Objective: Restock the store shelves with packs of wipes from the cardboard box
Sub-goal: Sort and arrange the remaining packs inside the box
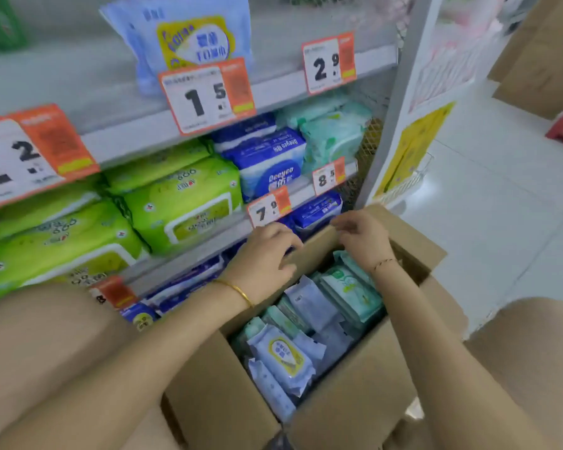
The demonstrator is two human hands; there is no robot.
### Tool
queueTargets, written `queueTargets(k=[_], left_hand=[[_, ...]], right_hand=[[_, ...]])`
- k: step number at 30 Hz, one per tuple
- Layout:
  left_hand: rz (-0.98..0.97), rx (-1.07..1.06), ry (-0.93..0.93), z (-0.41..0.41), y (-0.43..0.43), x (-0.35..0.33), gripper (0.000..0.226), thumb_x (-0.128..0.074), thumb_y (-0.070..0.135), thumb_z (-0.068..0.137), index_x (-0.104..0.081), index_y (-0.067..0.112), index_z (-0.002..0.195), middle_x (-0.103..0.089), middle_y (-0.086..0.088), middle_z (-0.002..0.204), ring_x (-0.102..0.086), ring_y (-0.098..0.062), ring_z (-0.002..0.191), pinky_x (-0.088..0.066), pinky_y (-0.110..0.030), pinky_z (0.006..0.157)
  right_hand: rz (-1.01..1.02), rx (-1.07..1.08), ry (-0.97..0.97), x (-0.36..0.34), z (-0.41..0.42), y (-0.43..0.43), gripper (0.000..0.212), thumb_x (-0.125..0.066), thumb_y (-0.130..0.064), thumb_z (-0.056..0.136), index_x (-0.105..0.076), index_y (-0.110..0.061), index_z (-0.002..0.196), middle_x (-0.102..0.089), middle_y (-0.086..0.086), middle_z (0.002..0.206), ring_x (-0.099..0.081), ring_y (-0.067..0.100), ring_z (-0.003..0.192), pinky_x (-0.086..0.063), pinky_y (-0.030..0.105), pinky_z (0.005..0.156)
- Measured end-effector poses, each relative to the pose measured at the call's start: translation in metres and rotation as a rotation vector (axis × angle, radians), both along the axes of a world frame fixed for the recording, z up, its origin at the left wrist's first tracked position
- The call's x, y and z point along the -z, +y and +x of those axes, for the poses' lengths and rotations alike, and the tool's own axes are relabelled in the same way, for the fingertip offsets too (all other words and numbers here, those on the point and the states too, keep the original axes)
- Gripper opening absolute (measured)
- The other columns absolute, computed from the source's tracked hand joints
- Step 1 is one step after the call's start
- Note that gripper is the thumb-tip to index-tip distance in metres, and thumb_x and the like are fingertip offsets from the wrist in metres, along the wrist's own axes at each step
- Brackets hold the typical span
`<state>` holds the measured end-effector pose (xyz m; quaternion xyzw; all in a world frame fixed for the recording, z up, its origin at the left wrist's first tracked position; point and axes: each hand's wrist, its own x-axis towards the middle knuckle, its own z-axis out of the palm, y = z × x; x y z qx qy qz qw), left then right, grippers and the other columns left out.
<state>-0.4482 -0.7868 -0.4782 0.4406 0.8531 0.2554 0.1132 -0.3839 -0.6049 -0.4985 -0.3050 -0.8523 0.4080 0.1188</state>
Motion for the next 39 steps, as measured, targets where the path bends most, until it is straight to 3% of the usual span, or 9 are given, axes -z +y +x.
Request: queueTargets(k=[2,8,15,22,26,32,35,37,39], left_hand=[[-0.091,0.017,-0.087,-0.004,0.006,0.029,0.032,-0.064,0.009,0.078,-0.062,0.014,0.11,-0.053,-0.006,0.119,-0.048,-0.027,0.117,-0.039,-0.038,0.102],[-0.223,-0.031,-0.185,-0.019,0.015,0.069,0.033,-0.059,0.01,0.086,-0.057,0.014,0.118,-0.048,-0.005,0.129,-0.046,-0.02,0.121,-0.037,-0.031,0.105],[-0.29,-0.047,-0.233,-0.023,0.015,0.089,0.037,-0.06,0.014,0.087,-0.054,0.016,0.123,-0.046,-0.003,0.131,-0.046,-0.017,0.121,-0.031,-0.017,0.096],[-0.333,-0.081,-0.303,-0.029,0.004,0.097,0.035,-0.058,0.017,0.088,-0.054,0.019,0.122,-0.045,-0.003,0.129,-0.045,-0.018,0.12,-0.034,-0.024,0.099],[-0.333,-0.086,-0.306,-0.031,0.004,0.099,0.035,-0.058,0.017,0.088,-0.054,0.019,0.122,-0.046,-0.002,0.129,-0.044,-0.018,0.122,-0.034,-0.026,0.101],[-0.34,-0.081,-0.356,-0.027,0.005,0.094,0.036,-0.059,0.021,0.088,-0.052,0.021,0.124,-0.044,-0.002,0.13,-0.049,-0.018,0.118,-0.036,-0.023,0.095],[-0.308,-0.095,-0.412,-0.019,0.006,0.087,0.044,-0.063,0.023,0.086,-0.048,0.018,0.127,-0.043,-0.005,0.132,-0.054,-0.02,0.114,-0.038,-0.025,0.095],[-0.282,-0.078,-0.478,-0.011,0.006,0.083,0.056,-0.068,0.029,0.082,-0.043,0.019,0.131,-0.041,-0.004,0.133,-0.049,-0.019,0.118,-0.039,-0.027,0.097],[-0.281,-0.057,-0.525,0.001,0.005,0.077,0.074,-0.074,0.04,0.074,-0.034,0.022,0.134,-0.037,-0.002,0.134,-0.043,-0.018,0.122,-0.04,-0.031,0.1]], right_hand=[[-0.01,-0.01,-0.169,0.042,0.007,0.007,0.027,-0.049,0.0,0.086,-0.066,-0.008,0.105,-0.068,0.013,0.108,-0.061,0.028,0.102,-0.048,0.034,0.089],[-0.021,-0.266,-0.635,0.147,0.002,-0.007,0.045,-0.049,-0.007,0.092,-0.043,-0.011,0.136,-0.054,0.013,0.131,-0.053,0.03,0.116,-0.047,0.036,0.091],[0.166,-0.405,-0.723,0.205,-0.038,-0.023,0.063,-0.05,-0.008,0.09,-0.02,-0.011,0.145,-0.023,0.019,0.149,-0.029,0.037,0.135,-0.034,0.042,0.106],[0.273,-0.265,-0.812,0.218,-0.043,-0.026,0.074,-0.063,-0.014,0.087,-0.019,-0.001,0.144,-0.031,0.016,0.142,-0.041,0.032,0.129,-0.043,0.036,0.098],[0.262,-0.242,-0.884,0.214,-0.045,-0.025,0.048,-0.063,-0.024,0.088,-0.046,-0.01,0.13,-0.042,0.012,0.131,-0.05,0.031,0.12,-0.049,0.04,0.083],[0.228,-0.265,-0.841,0.184,-0.028,-0.023,0.039,-0.065,-0.035,0.08,-0.049,-0.015,0.11,-0.059,0.008,0.116,-0.058,0.029,0.109,-0.042,0.033,0.073],[-0.023,-0.132,-0.772,0.142,-0.03,-0.013,0.03,-0.062,-0.039,0.082,-0.05,-0.012,0.086,-0.058,0.006,0.092,-0.061,0.024,0.081,-0.042,0.029,0.066],[-0.297,-0.073,-0.689,0.11,-0.033,-0.007,0.037,-0.067,-0.031,0.082,-0.041,-0.014,0.062,-0.046,0.0,0.063,-0.043,0.017,0.049,-0.033,0.023,0.048],[-0.508,0.03,-0.601,0.082,-0.031,-0.008,0.043,-0.067,-0.029,0.082,-0.035,-0.014,0.057,-0.034,0.0,0.046,-0.029,0.015,0.042,-0.023,0.021,0.044]])
